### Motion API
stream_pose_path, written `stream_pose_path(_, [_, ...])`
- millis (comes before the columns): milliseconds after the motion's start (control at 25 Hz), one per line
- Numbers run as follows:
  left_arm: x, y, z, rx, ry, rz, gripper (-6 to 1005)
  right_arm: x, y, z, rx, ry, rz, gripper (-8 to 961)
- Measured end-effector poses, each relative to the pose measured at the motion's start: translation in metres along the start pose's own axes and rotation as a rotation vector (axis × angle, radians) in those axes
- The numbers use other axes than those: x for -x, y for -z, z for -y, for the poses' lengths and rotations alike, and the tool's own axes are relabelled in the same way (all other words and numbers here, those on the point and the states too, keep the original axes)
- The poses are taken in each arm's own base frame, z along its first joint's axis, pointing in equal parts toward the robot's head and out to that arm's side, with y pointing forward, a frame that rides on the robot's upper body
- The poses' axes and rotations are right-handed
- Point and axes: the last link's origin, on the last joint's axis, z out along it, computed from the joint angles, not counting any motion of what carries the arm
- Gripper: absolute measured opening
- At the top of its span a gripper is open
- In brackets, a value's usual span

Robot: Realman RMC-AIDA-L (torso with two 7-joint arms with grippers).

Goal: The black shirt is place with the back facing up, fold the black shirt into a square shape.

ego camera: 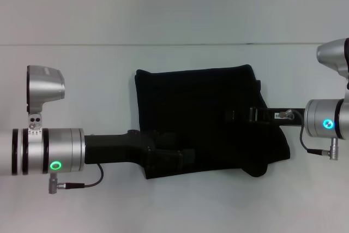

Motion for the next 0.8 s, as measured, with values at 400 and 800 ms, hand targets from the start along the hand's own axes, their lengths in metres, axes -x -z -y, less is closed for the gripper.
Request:
stream_pose_path(400, [-0.001,0.001,0.001,-0.003,-0.001,-0.001,948,0.002,-0.002,0.000,-0.009,0.007,0.011,114])
stream_pose_path(800, [-0.001,0.001,0.001,-0.004,-0.001,-0.003,949,0.011,-0.001,-0.003,0.002,0.038,0.064,56])
